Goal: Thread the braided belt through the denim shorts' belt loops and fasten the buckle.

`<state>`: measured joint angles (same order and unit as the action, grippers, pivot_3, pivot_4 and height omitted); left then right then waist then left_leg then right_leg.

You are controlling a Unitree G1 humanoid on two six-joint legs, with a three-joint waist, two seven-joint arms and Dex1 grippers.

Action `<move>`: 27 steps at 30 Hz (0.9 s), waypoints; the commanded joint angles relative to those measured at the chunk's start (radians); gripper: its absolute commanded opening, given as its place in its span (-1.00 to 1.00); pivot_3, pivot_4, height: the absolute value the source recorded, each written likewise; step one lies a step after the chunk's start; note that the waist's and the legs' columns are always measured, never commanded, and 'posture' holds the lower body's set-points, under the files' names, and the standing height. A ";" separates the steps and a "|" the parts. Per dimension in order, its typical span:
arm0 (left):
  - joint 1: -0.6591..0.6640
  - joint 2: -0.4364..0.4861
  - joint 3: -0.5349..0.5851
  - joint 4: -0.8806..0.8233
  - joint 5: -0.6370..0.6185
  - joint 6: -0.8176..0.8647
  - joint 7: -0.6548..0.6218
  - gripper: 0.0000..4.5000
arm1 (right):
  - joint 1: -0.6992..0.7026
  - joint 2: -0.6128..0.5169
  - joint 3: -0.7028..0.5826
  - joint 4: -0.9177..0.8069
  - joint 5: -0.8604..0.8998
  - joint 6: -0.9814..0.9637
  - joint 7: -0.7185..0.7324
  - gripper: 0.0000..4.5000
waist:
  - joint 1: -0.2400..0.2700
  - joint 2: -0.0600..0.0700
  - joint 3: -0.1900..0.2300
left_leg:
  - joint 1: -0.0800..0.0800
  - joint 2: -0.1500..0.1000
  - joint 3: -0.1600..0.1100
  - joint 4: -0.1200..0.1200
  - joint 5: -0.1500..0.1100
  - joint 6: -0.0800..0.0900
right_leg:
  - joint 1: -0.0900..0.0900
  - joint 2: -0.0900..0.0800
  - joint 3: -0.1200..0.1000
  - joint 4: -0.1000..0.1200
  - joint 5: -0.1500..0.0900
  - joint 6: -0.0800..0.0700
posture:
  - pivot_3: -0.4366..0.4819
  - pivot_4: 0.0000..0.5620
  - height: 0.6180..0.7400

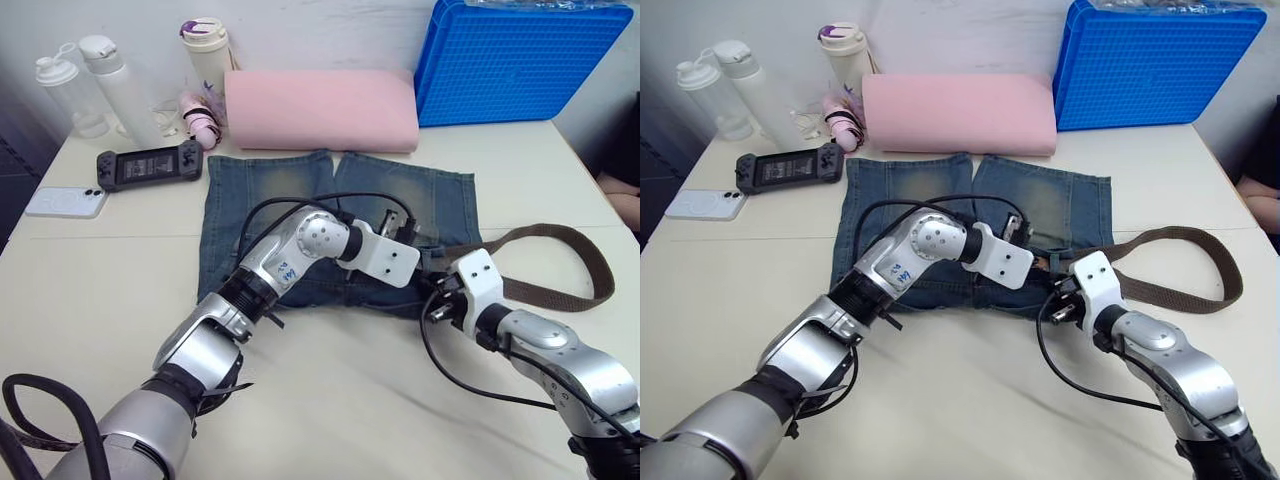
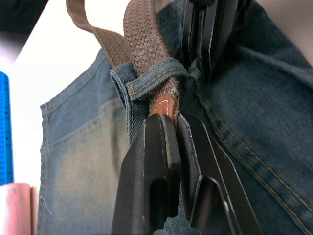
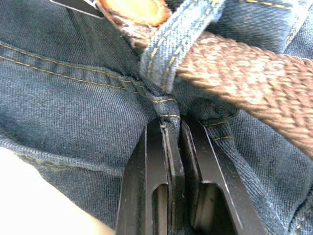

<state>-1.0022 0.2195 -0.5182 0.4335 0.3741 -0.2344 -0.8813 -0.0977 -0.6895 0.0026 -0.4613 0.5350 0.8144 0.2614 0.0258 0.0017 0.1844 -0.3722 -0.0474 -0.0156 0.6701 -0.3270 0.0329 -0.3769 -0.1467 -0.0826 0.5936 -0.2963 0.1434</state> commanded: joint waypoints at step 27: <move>0.121 0.005 0.066 0.001 0.024 -0.169 0.342 0.52 | 0.030 0.031 -0.047 0.036 -0.039 0.190 -0.002 -1.00 | 0.032 -0.009 -0.007 | 0.000 -0.001 -0.002 0.011 -0.005 0.003 | 0.004 -0.001 0.002 0.001 0.001 0.001 | -0.05 -0.47 1.00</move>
<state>-0.8553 0.2334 -0.4439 0.4266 0.3677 -0.3494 -0.5893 -0.1044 -0.6634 -0.0559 -0.4646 0.5265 0.9411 0.2723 0.0577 -0.0070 0.1773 -0.3719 -0.0488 -0.0170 0.6811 -0.3317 0.0356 -0.3727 -0.1476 -0.0807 0.5946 -0.2954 0.1446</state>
